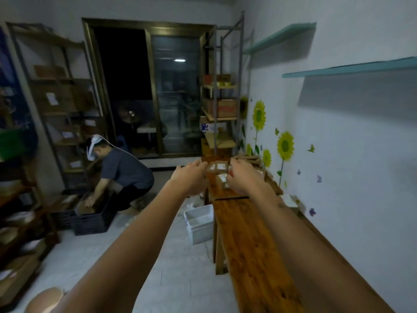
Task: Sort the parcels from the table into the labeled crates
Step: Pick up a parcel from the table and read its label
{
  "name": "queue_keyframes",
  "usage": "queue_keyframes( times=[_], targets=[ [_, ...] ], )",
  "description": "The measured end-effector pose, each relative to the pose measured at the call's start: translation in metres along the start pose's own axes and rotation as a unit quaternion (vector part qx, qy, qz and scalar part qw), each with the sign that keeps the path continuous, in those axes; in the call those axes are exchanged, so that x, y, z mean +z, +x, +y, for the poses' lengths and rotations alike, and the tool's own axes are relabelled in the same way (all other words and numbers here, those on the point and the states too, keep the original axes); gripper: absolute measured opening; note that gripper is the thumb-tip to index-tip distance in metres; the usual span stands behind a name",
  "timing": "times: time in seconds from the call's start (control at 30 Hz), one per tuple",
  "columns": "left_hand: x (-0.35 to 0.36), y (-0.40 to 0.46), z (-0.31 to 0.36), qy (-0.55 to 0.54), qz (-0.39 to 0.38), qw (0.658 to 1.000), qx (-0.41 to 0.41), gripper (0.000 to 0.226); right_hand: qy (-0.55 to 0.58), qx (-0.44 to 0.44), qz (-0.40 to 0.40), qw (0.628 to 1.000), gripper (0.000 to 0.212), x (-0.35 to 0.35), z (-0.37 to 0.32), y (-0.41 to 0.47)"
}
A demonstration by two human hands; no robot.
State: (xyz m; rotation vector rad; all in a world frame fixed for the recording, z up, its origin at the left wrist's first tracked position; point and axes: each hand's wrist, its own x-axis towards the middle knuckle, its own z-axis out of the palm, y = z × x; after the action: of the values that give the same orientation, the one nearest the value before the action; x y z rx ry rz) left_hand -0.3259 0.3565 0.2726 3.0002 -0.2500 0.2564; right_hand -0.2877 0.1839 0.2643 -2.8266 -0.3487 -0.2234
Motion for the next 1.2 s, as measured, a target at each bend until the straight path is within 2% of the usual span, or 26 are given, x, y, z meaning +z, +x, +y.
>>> queue_keyframes(
  times=[0.17, 0.23, 0.3, 0.57, 0.93, 1.1, 1.2],
  targets=[
    [0.032, 0.092, -0.104, 0.006, -0.015, 1.0, 0.005, 0.061, -0.02, 0.005, -0.031, 0.999, 0.064, 0.05, -0.034, 0.119],
    [0.035, 0.137, -0.146, 0.02, -0.017, 1.0, 0.006, 0.064, -0.021, 0.011, -0.02, 1.0, 0.063, 0.064, -0.052, 0.171],
    [0.032, 0.159, -0.162, 0.027, -0.015, 1.0, 0.007, 0.064, -0.015, 0.012, -0.014, 1.0, 0.064, 0.066, -0.057, 0.195],
    [0.044, 0.329, -0.25, 0.018, -0.022, 0.999, 0.023, 0.061, -0.014, 0.013, -0.012, 1.0, 0.066, 0.102, -0.073, 0.386],
    [0.131, 0.61, -0.303, 0.024, -0.046, 0.998, 0.037, 0.059, 0.01, 0.058, -0.026, 0.998, 0.061, 0.174, 0.028, 0.644],
    [0.188, 0.733, -0.292, 0.003, -0.101, 0.992, 0.07, 0.066, 0.021, 0.135, -0.023, 0.99, 0.052, 0.202, 0.104, 0.726],
    [0.224, 0.796, -0.279, 0.018, -0.126, 0.985, 0.117, 0.063, 0.031, 0.188, -0.029, 0.981, 0.057, 0.222, 0.155, 0.759]
  ],
)
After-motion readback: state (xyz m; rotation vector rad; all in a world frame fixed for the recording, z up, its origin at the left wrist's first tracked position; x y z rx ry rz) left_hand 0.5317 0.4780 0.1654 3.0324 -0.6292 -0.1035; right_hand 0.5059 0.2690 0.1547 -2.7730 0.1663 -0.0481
